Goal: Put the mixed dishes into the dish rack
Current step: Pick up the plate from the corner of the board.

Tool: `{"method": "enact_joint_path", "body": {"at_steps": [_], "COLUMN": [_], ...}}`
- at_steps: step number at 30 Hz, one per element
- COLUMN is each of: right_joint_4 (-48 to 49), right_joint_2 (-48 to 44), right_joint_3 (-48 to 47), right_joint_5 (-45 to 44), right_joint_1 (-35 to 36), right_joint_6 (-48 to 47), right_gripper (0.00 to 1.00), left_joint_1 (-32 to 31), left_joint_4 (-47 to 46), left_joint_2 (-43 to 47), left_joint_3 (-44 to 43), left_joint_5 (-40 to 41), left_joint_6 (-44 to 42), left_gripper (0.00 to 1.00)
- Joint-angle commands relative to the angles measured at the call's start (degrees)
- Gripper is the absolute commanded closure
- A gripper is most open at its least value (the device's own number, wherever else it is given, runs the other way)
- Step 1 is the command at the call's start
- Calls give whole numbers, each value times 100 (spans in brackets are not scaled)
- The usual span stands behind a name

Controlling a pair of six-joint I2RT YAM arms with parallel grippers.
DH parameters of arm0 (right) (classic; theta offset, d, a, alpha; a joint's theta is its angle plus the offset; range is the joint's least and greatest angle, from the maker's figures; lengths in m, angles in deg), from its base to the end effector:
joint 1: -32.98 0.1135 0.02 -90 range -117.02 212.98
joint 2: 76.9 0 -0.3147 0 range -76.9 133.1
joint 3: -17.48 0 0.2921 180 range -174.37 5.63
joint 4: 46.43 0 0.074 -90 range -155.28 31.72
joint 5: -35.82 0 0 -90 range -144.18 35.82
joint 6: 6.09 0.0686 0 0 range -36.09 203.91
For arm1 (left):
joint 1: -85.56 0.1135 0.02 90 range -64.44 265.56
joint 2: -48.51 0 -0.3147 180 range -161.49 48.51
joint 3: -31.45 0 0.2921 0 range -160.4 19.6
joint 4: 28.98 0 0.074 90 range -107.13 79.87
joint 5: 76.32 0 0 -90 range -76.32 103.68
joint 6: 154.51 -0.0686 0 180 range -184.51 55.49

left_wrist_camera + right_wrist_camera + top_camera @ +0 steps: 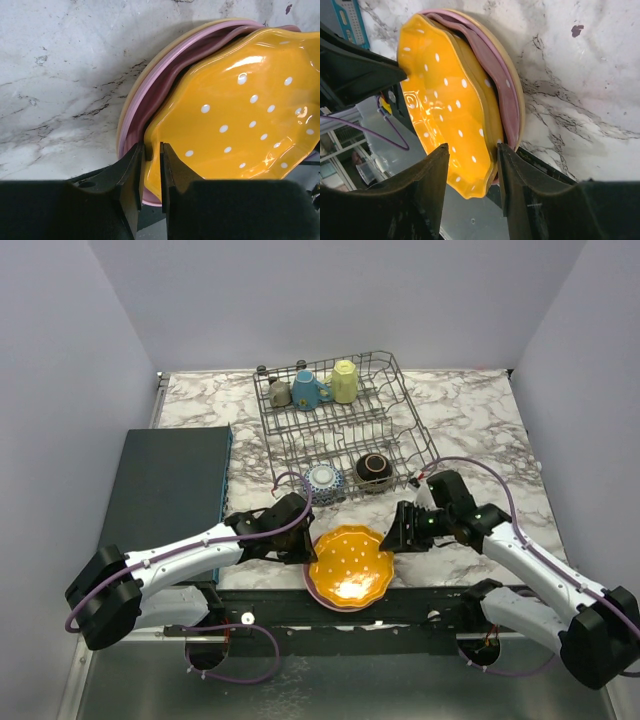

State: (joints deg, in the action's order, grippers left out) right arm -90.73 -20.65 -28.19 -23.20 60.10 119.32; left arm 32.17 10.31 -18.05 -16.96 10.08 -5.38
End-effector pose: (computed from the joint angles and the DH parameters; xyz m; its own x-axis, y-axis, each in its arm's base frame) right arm 0.1697 0.1266 0.2129 -0.9725 0.0600 -0.2249 -0.1115 0.7280 0.6765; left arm 0.1451 -0.2025 0.1912 -0.9628 -0.1405 -0.2307 -0.0100 0.8722 -0.4891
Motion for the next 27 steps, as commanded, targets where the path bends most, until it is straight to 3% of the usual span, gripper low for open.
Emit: {"method": "enact_joint_path", "body": {"at_steps": [1,19,23,27], "right_joint_4": [-6,812,913,999], "right_joint_2": [148,1057,1223,1357], "right_joint_3": [31,82,70,76], "right_joint_5": [-141,-563,-687,-751], "right_joint_1": [317,1255,1380,1459], "right_joint_6": [239,759,813,848], "right_gripper": [52,55,63,80], "left_joint_1": [-102,-102,-102,-102], "left_joint_4": [-373,-416,-429,-439], "left_joint_2": [27,306,311,310], "left_joint_3": [137,360,387,397], "left_joint_5": [-62,-63,-80,-80], "left_joint_6": [39,72,85,92], "left_gripper": [77,77,75,69]}}
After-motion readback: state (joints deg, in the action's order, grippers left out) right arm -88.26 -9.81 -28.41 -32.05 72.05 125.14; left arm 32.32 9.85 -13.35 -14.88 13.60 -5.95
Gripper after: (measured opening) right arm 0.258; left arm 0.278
